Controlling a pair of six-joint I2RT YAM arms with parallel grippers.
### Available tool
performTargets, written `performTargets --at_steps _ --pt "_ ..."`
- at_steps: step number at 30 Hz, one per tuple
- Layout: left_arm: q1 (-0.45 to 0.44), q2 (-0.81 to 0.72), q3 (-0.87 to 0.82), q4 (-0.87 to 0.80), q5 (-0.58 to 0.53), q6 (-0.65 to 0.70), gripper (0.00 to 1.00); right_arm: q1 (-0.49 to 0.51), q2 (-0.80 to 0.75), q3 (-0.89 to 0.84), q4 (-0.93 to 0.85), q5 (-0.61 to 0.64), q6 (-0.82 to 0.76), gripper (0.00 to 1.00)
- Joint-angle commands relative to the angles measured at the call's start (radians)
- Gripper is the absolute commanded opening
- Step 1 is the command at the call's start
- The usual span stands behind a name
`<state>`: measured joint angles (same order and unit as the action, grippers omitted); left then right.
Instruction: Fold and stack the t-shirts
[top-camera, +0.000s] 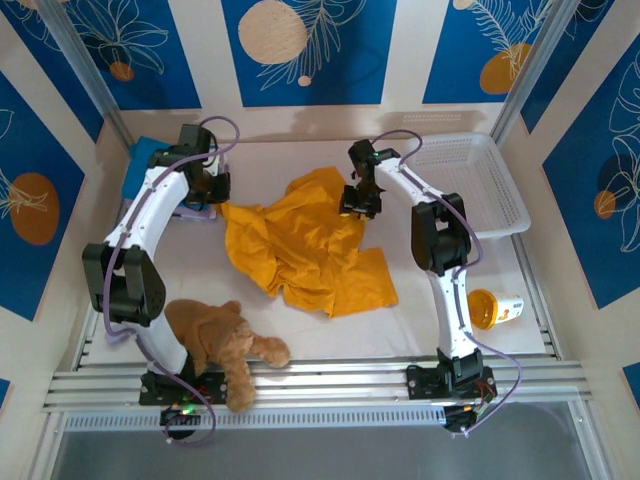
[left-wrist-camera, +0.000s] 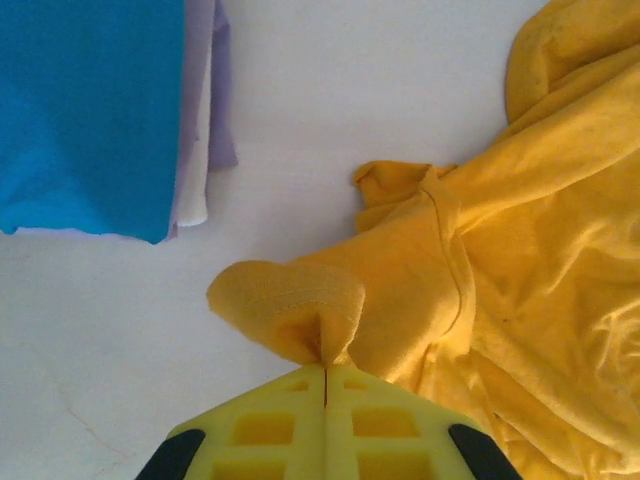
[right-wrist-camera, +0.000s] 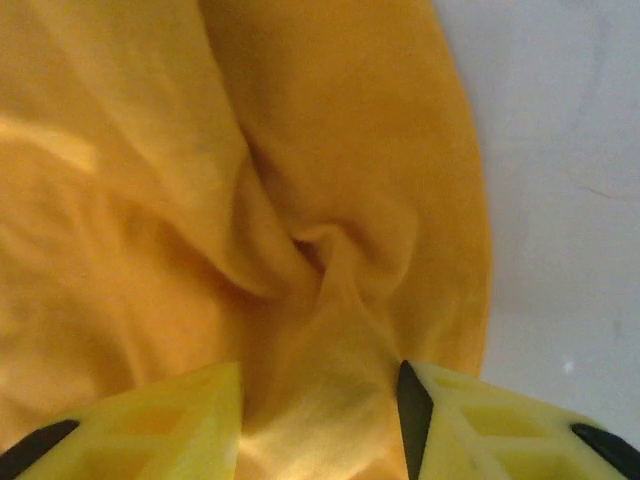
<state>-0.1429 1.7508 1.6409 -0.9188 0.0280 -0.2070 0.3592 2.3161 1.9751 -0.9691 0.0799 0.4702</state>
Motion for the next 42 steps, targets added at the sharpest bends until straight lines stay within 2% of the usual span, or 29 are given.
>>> performTargets --at_steps 1,3,5,10,14,16,19,22,24,25,26,28,29,30,34,37,42 --pt "0.035 -0.040 -0.012 0.023 0.064 -0.004 0.00 0.006 0.029 0.064 -0.074 0.000 -0.022 0.32" --pt "0.056 -0.037 -0.005 0.028 0.087 -0.013 0.00 0.003 0.043 0.102 -0.099 -0.004 -0.024 0.15" --pt "0.070 -0.032 0.009 0.035 0.104 -0.018 0.00 0.001 0.040 0.133 -0.118 -0.005 -0.027 0.01" --pt "0.099 0.020 0.166 0.005 0.155 -0.032 0.00 0.000 -0.077 0.212 -0.176 0.005 -0.036 0.00" --pt "0.130 0.054 0.370 -0.047 0.189 -0.054 0.00 0.009 -0.280 0.208 -0.237 0.034 -0.031 0.00" --pt "0.150 0.051 0.435 -0.059 0.200 -0.066 0.00 0.021 -0.400 0.148 -0.255 0.049 -0.018 0.00" --pt "0.192 0.015 0.449 -0.052 0.243 -0.087 0.00 0.075 -0.633 -0.037 -0.273 0.112 0.025 0.00" --pt "0.222 -0.050 0.373 -0.042 0.271 -0.083 0.00 0.183 -0.869 -0.283 -0.302 0.163 0.138 0.00" --pt "0.235 -0.112 0.260 -0.012 0.285 -0.077 0.00 0.279 -1.002 -0.470 -0.310 0.151 0.263 0.00" --pt "0.239 -0.140 0.200 0.005 0.296 -0.072 0.00 0.322 -1.049 -0.546 -0.304 0.126 0.318 0.01" --pt "0.241 -0.173 0.127 0.026 0.304 -0.065 0.00 0.374 -1.096 -0.631 -0.286 0.092 0.380 0.10" --pt "0.242 -0.220 -0.007 0.055 0.311 -0.050 0.00 0.468 -1.156 -0.751 -0.248 0.052 0.490 0.42" --pt "0.242 -0.241 -0.077 0.067 0.320 -0.043 0.00 0.514 -1.184 -0.791 -0.229 0.047 0.541 0.54" --pt "0.243 -0.259 -0.142 0.079 0.328 -0.036 0.00 0.547 -1.200 -0.824 -0.215 0.054 0.582 0.59" --pt "0.241 -0.294 -0.327 0.113 0.336 -0.020 0.00 0.542 -1.210 -0.854 -0.208 0.076 0.611 0.61" --pt "0.242 -0.295 -0.395 0.124 0.335 -0.015 0.00 0.471 -1.179 -0.853 -0.204 0.097 0.574 0.60" --pt "0.242 -0.286 -0.434 0.144 0.319 -0.016 0.00 0.339 -1.092 -0.923 -0.152 0.057 0.536 0.56"
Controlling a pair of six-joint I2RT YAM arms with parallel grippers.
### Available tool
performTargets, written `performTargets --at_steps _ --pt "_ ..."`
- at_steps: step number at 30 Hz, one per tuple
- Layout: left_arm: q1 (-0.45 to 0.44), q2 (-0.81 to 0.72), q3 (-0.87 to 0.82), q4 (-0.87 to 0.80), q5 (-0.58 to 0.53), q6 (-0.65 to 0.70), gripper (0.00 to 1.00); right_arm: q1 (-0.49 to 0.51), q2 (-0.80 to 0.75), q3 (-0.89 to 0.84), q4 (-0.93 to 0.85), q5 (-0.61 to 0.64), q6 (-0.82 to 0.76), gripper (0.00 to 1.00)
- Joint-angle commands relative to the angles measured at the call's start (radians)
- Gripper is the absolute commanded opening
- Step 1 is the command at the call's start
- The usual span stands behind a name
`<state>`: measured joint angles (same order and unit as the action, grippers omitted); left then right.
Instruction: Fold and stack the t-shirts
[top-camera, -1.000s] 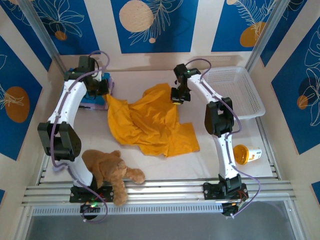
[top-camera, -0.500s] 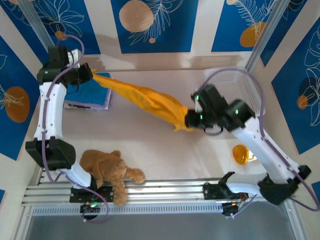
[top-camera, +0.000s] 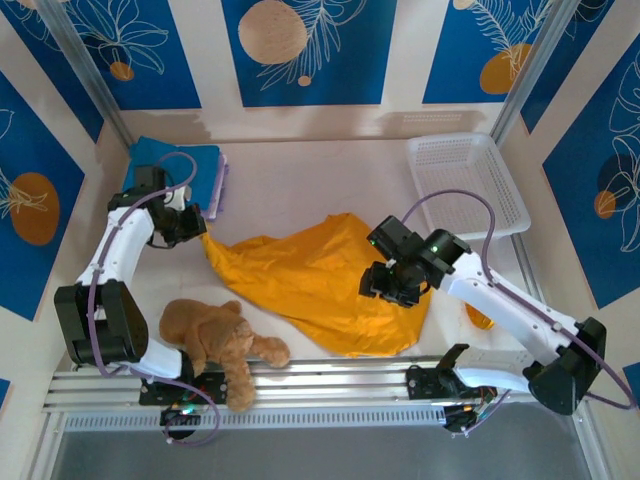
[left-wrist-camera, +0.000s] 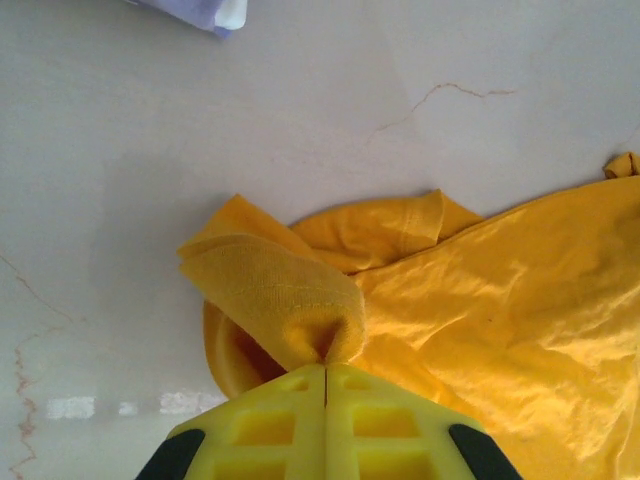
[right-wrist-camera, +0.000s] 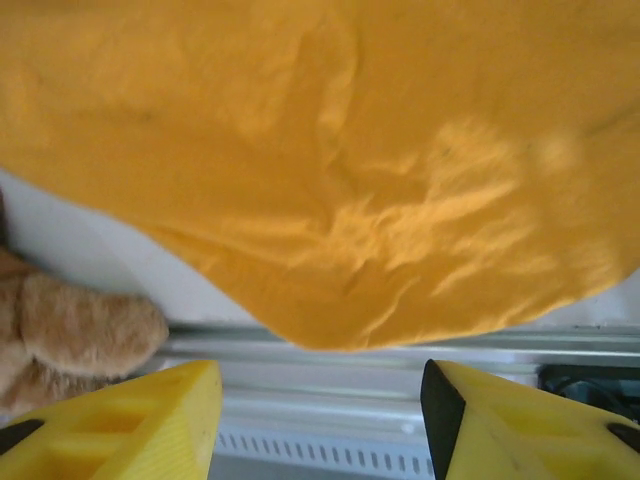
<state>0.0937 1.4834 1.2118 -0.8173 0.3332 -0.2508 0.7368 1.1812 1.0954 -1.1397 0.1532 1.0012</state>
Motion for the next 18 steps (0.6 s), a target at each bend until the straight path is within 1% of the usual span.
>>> performTargets --at_steps 1,4,7,11,14,18 --pt "0.005 -0.016 -0.004 0.041 0.007 0.029 0.00 -0.050 0.050 -0.061 0.034 -0.017 0.010 0.57" --pt "0.009 -0.005 -0.004 0.049 0.000 0.034 0.00 -0.081 0.074 -0.136 0.143 -0.048 0.014 0.57" --pt "0.017 0.016 0.010 0.039 -0.009 0.039 0.00 -0.118 0.119 -0.175 0.235 -0.079 -0.009 0.59" --pt "0.046 0.029 0.030 0.037 -0.004 0.038 0.00 -0.169 0.200 -0.138 0.273 -0.085 -0.075 0.60" --pt "0.067 0.028 0.032 0.045 0.000 0.032 0.00 -0.217 0.302 -0.090 0.270 -0.091 -0.128 0.61" --pt "0.086 0.030 0.032 0.053 0.015 0.028 0.00 -0.235 0.422 -0.040 0.290 -0.100 -0.162 0.60"
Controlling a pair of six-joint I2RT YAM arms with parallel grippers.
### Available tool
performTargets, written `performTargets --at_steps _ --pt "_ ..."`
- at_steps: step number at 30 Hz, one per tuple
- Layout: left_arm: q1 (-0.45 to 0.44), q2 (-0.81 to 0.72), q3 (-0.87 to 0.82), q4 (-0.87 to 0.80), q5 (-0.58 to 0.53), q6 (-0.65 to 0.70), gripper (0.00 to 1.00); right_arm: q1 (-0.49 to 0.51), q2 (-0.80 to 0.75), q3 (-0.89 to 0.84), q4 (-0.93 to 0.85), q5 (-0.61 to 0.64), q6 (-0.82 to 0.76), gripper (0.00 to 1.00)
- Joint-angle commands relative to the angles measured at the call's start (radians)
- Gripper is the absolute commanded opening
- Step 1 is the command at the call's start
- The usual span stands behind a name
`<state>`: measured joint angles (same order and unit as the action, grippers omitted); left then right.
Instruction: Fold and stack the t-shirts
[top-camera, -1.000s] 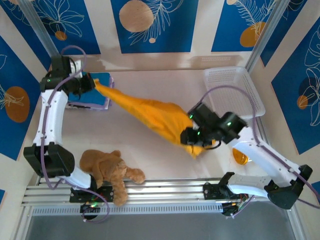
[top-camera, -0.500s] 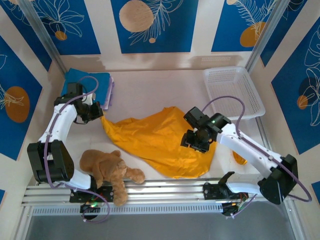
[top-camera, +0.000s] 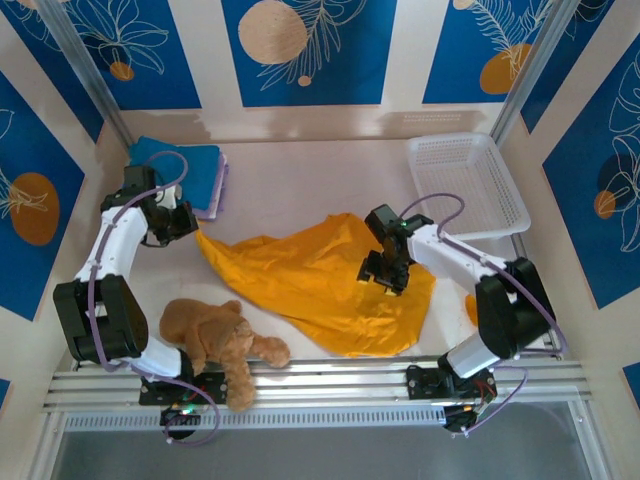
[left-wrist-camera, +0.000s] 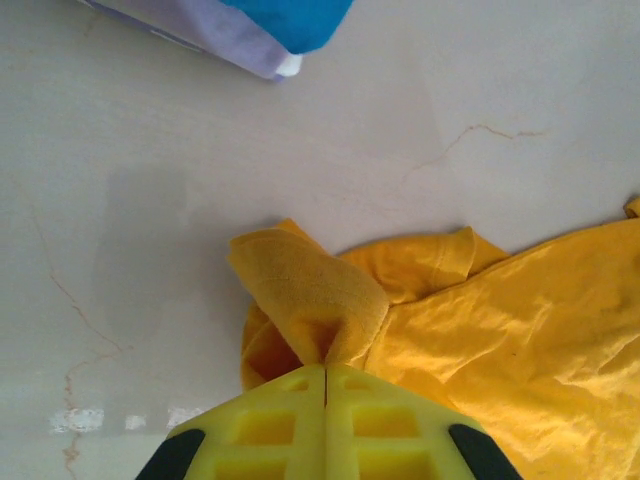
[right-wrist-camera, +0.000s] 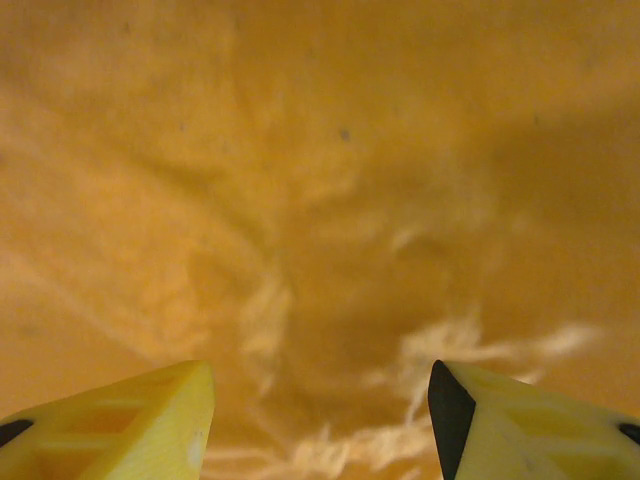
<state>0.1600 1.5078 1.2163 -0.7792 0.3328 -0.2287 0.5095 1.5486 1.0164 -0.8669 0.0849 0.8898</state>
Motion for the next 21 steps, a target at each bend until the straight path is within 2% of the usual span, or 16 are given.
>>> performTargets --at_steps 1,10,21 --pt "0.023 0.008 0.029 0.013 0.015 0.006 0.00 -0.010 0.078 0.054 0.013 -0.030 -0.057 0.60" --pt "0.052 0.032 0.062 0.010 0.034 0.010 0.00 -0.034 0.233 0.381 -0.073 0.036 -0.185 0.60" --pt "0.055 0.045 0.069 0.013 0.052 0.006 0.00 -0.091 0.596 0.849 -0.182 0.090 -0.373 0.56"
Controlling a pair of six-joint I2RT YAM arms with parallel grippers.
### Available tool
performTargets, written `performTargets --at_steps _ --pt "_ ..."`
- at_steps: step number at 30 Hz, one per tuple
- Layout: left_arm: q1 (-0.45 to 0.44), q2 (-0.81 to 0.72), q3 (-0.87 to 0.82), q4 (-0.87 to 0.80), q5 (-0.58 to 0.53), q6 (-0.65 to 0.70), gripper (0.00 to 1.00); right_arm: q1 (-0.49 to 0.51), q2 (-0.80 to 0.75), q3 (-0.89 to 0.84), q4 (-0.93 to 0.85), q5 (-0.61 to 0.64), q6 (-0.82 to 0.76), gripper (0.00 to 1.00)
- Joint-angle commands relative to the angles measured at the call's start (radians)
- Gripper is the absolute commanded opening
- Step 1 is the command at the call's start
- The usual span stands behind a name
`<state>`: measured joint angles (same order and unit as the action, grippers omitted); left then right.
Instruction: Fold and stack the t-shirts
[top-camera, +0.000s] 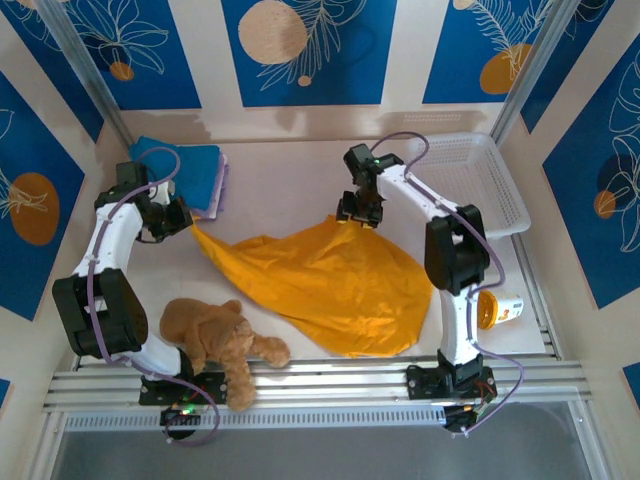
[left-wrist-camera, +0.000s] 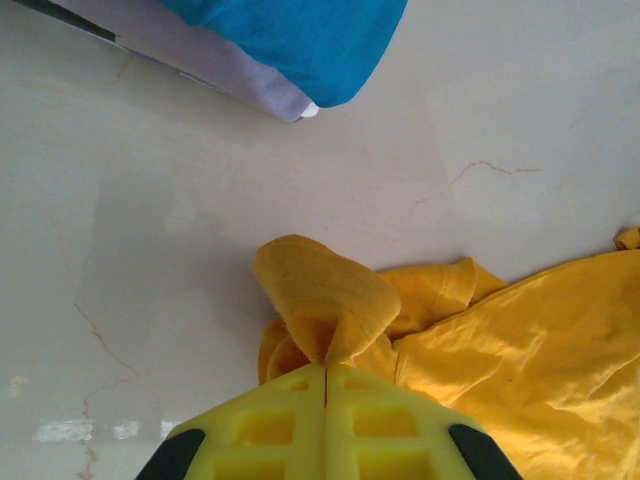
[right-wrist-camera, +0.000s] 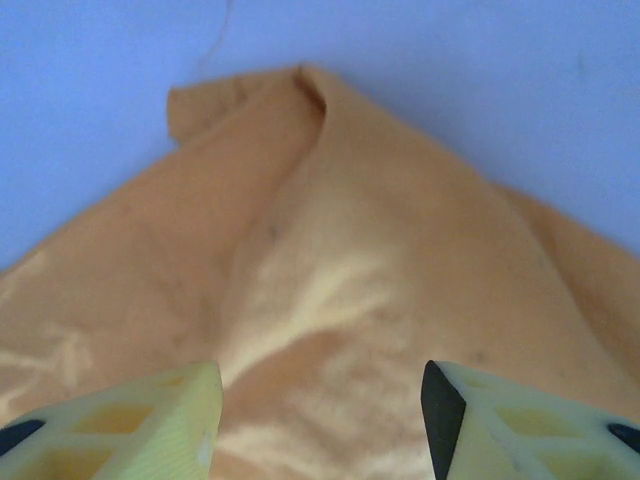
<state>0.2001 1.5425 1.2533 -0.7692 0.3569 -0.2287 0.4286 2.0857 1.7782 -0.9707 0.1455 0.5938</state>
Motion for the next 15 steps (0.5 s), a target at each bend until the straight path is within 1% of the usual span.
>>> performTargets --at_steps 1,4,6,8,9,10,11,12,13,15 --pt "0.015 0.009 0.033 0.002 0.029 0.005 0.00 -0.014 0.089 0.123 -0.088 0.039 -0.095 0.55" --pt "0.016 0.005 0.034 0.005 0.031 0.002 0.00 -0.029 0.171 0.212 -0.120 0.039 -0.126 0.51" --pt "0.015 0.008 0.036 0.007 0.030 0.001 0.00 -0.037 0.217 0.252 -0.140 0.037 -0.139 0.46" --pt "0.016 0.014 0.036 0.008 0.036 -0.003 0.00 -0.043 0.252 0.292 -0.168 0.036 -0.150 0.33" --pt "0.015 0.016 0.037 0.009 0.040 -0.005 0.00 -0.043 0.258 0.304 -0.176 0.039 -0.153 0.25" --pt "0.015 0.018 0.041 0.010 0.041 -0.008 0.00 -0.043 0.256 0.311 -0.181 0.041 -0.158 0.14" --pt "0.015 0.022 0.046 0.013 0.044 -0.011 0.00 -0.045 0.249 0.316 -0.181 0.041 -0.159 0.06" --pt "0.015 0.026 0.057 0.013 0.048 -0.014 0.00 -0.047 0.242 0.320 -0.184 0.041 -0.159 0.02" --pt "0.016 0.033 0.074 0.012 0.050 -0.017 0.00 -0.049 0.231 0.333 -0.189 0.035 -0.163 0.00" --pt "0.015 0.052 0.129 0.002 0.052 -0.024 0.00 -0.056 0.214 0.374 -0.213 0.031 -0.167 0.00"
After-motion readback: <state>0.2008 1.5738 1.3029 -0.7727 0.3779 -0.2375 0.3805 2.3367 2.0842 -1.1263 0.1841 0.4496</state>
